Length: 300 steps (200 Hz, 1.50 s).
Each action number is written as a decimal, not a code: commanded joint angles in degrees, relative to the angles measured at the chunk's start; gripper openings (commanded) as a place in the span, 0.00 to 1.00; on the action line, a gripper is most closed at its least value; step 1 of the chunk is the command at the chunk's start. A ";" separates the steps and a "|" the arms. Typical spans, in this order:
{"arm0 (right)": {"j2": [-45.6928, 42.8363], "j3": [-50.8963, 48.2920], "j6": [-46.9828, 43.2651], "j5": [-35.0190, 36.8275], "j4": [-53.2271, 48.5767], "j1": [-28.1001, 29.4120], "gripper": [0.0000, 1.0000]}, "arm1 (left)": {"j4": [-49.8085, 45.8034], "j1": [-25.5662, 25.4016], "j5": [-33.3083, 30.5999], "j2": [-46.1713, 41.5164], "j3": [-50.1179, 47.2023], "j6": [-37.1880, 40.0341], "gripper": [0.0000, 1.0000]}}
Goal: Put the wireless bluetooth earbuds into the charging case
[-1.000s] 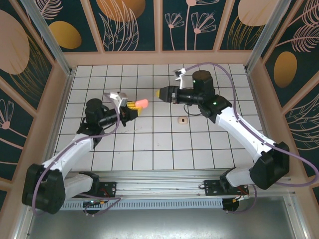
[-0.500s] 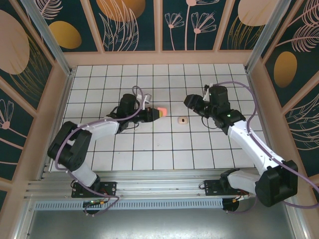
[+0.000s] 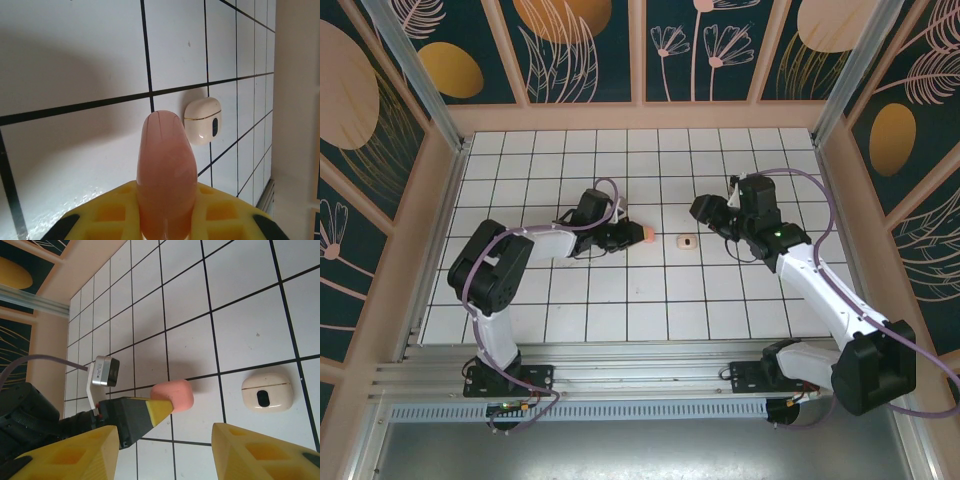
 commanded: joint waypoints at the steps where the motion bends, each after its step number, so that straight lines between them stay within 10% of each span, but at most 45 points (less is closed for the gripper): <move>1: 0.31 -1.12 -0.45 -0.10 1.26 -0.41 0.53 | -3.22 -0.76 0.08 1.48 2.02 -0.28 0.15; 246: -1.20 -0.69 -2.70 3.52 -0.32 -0.58 0.57 | -24.74 -1.00 -15.37 -4.62 7.22 12.23 0.62; 285: -2.35 -1.67 -7.59 9.84 0.78 -1.53 0.69 | -32.37 -0.10 -26.44 -12.35 9.11 18.13 0.75; 292: -2.66 -2.26 -8.89 11.52 1.67 -1.92 0.97 | -32.70 0.66 -28.55 -14.31 8.49 19.13 0.86; 300: -3.11 -3.47 -10.80 13.28 3.27 -2.28 0.99 | -32.62 1.79 -30.86 -16.96 7.38 20.10 0.98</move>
